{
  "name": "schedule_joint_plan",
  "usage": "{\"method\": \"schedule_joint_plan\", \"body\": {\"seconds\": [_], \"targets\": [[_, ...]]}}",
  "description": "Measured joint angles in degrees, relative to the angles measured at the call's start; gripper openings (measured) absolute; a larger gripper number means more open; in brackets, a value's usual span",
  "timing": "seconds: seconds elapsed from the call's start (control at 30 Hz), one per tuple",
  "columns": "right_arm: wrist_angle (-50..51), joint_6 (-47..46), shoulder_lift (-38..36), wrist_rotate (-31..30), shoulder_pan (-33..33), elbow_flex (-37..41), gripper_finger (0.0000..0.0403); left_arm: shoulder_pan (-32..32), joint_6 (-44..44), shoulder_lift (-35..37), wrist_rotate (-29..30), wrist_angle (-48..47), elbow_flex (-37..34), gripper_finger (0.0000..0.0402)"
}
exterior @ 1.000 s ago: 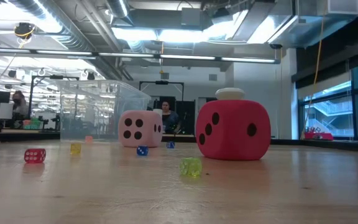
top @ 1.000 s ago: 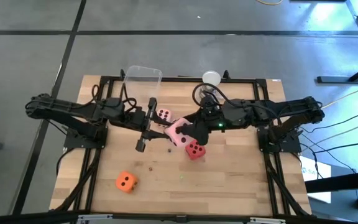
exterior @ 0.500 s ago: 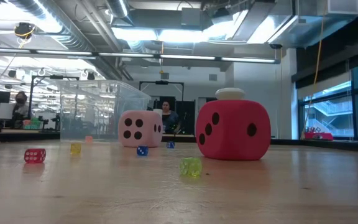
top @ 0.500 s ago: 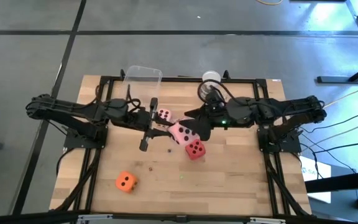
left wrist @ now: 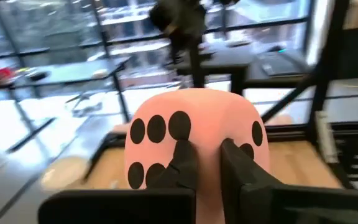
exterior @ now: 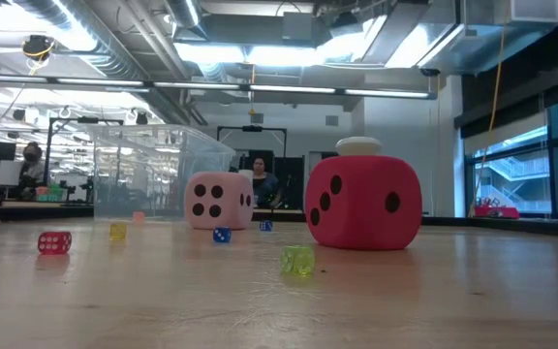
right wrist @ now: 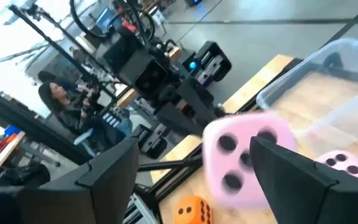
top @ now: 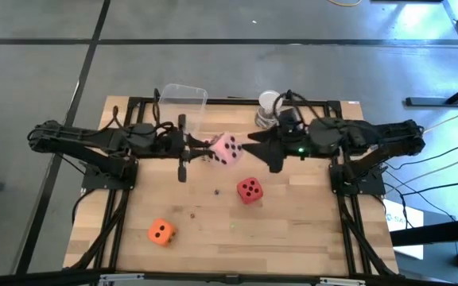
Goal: Pick & Place Dice
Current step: Put the large pink dice into the transparent bin
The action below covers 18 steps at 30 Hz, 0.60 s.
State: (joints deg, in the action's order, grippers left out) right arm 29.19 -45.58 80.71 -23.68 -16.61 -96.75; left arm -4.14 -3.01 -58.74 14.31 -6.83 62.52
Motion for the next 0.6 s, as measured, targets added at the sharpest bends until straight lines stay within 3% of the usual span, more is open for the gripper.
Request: {"method": "schedule_joint_plan", "body": {"seconds": [0.17,0.43,0.6], "targets": [[1.17,0.24,-2.03,-2.91,-2.26,-0.02,0.0301,3.07,4.81,3.36,6.58,-7.45,0.0,0.0001],[2.04,1.19,-2.83,-7.74,-6.27,-0.01,0.0301,10.17,15.33,7.5,19.13,-27.08,0.0,0.0001],[2.13,1.2,-2.84,-8.27,-8.08,0.0,0.0301,16.03,19.29,7.41,21.01,-35.78,0.0,0.0001]]}}
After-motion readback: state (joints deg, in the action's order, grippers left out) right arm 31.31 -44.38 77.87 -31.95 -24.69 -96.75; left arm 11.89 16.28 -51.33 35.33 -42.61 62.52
